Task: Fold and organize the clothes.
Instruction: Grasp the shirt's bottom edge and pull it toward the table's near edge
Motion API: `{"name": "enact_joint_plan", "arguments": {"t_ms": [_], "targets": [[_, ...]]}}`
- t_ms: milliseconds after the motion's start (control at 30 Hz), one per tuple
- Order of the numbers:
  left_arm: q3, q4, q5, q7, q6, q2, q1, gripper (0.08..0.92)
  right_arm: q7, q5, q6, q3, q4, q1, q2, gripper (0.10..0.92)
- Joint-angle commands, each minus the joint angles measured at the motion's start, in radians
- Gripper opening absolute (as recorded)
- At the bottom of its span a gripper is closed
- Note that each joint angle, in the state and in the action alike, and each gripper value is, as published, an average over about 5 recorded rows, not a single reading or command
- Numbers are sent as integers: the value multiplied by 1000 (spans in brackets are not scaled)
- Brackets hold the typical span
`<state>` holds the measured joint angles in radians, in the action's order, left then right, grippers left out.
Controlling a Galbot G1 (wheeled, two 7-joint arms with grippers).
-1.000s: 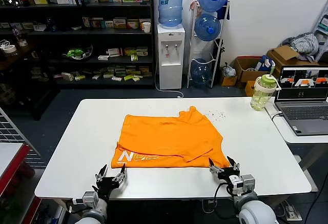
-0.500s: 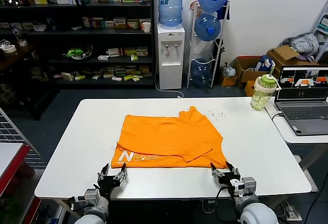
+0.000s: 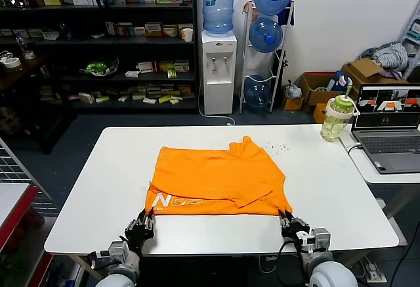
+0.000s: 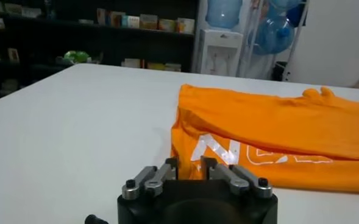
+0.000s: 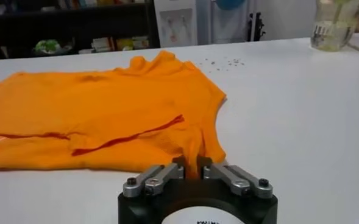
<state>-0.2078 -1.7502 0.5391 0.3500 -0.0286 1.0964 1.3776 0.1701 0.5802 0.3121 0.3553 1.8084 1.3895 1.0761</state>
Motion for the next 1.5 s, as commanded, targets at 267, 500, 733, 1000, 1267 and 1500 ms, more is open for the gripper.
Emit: {"name": "enact_joint_plan", "arguments": {"t_ms": [267, 500, 733, 1000, 1267, 1500], "targets": [[-41, -135, 32, 39, -10, -57, 85, 90, 48, 58, 13, 72, 176, 140, -67, 124], [-91, -246, 81, 60, -22, -113, 214, 89, 65, 69, 24, 119, 250, 267, -94, 124], [-137, -330, 122, 74, -29, -132, 346, 89, 75, 59, 23, 143, 285, 383, -94, 124], [-156, -352, 161, 83, -56, -116, 404, 96, 95, 45, 42, 182, 317, 430, -92, 162], [-189, -368, 182, 87, -65, -139, 351, 294, 75, 62, 8, 180, 336, 254, -125, 398], [-213, -332, 247, 44, -74, -198, 194, 510, 99, 141, 32, 20, 152, -208, -143, 597]]}}
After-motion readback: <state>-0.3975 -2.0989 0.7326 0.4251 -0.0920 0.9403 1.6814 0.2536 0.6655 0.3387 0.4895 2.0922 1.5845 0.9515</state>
